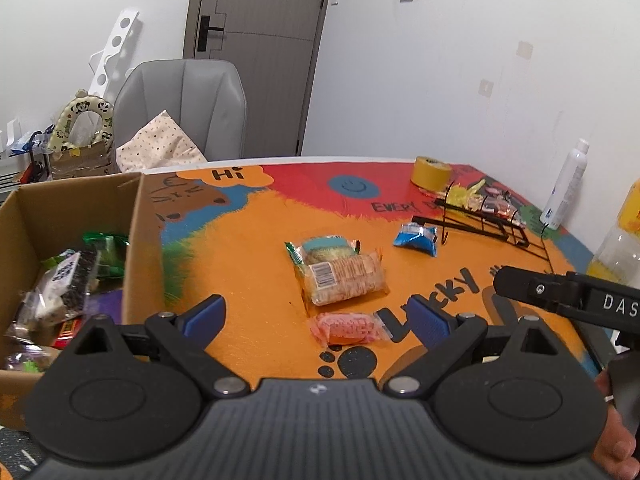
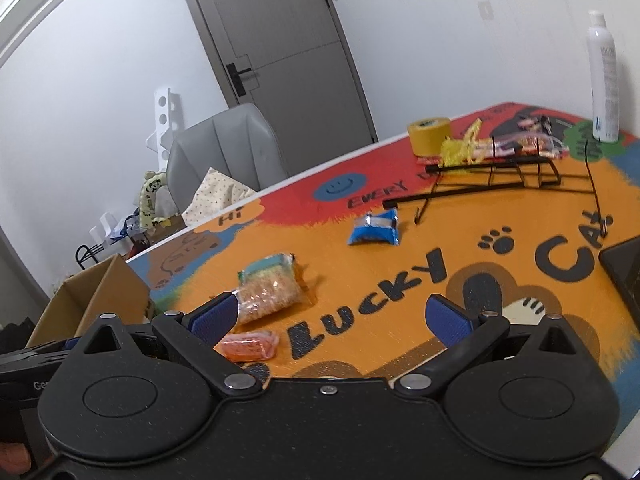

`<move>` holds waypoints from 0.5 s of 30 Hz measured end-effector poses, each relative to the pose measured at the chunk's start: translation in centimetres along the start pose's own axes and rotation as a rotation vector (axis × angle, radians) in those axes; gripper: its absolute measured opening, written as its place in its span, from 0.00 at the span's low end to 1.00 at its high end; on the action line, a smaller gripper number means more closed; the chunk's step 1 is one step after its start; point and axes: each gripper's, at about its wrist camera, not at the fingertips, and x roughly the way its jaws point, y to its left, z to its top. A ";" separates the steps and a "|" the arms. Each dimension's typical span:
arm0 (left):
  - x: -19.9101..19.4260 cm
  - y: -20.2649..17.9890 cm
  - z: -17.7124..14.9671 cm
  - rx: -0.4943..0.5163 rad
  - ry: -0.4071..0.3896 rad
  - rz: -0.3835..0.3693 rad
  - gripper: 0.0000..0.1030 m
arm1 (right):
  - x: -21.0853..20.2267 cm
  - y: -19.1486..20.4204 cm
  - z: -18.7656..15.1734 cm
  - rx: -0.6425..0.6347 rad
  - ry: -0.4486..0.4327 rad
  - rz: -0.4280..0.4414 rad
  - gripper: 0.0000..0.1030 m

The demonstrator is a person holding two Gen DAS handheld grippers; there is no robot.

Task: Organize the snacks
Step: 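Move both open tools back toward the remaining snacks on the mat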

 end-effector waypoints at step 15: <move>5.4 -4.1 -1.3 0.062 0.069 0.015 0.93 | 2.5 -4.9 -0.8 0.066 0.036 0.016 0.99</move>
